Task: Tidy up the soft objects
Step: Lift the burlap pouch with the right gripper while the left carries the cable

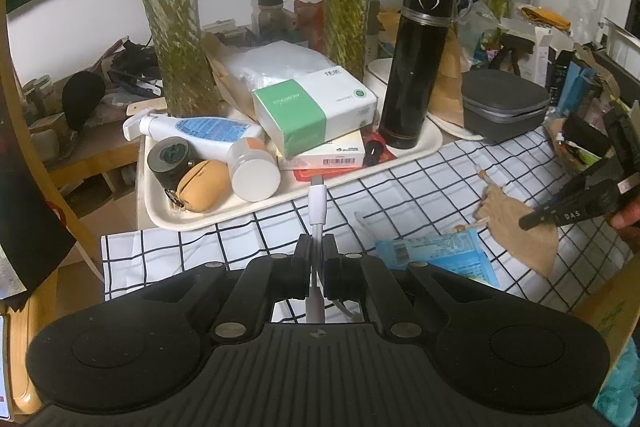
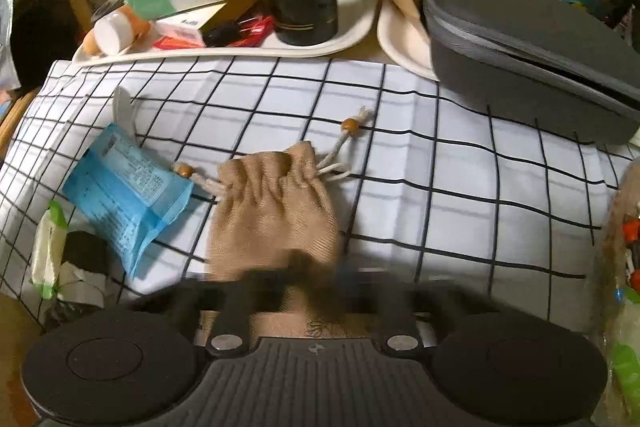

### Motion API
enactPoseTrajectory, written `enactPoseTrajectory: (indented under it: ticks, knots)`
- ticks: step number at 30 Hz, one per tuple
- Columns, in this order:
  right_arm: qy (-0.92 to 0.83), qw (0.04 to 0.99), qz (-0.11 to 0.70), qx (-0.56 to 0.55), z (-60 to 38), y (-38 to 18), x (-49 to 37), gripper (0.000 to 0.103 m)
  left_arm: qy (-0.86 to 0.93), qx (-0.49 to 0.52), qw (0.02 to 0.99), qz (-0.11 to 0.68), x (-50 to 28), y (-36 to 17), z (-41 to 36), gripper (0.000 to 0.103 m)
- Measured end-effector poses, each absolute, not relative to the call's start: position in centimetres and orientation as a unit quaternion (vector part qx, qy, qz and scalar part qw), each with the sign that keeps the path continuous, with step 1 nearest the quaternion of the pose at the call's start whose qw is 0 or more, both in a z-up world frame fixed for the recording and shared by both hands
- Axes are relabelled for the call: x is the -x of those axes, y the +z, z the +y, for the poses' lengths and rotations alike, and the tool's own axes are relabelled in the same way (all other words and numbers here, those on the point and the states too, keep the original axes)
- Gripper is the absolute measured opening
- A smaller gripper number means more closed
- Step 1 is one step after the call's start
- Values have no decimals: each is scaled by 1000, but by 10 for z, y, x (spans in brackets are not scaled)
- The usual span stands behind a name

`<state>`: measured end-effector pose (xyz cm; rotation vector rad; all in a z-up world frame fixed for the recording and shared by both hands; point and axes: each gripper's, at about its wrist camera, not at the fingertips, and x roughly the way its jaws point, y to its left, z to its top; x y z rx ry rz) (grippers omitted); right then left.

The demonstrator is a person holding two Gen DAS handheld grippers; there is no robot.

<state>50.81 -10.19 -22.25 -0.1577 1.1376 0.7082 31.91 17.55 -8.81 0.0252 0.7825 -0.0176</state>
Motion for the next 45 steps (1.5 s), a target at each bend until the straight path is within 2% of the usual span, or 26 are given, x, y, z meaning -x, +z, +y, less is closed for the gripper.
enactPoseTrajectory:
  ticks: [22, 29, 45]
  knots:
    - [328, 858, 394, 23, -144, -109, -479, 5, -7, -17, 949, 314, -287, -41, 161, 6]
    - [362, 860, 359, -8, -162, -76, -452, 6, 2, 24, 954, 298, -258, -24, 169, 6]
    - [458, 831, 311, -58, -180, -50, -395, 6, -47, 2, 953, 298, -202, -5, 115, 6]
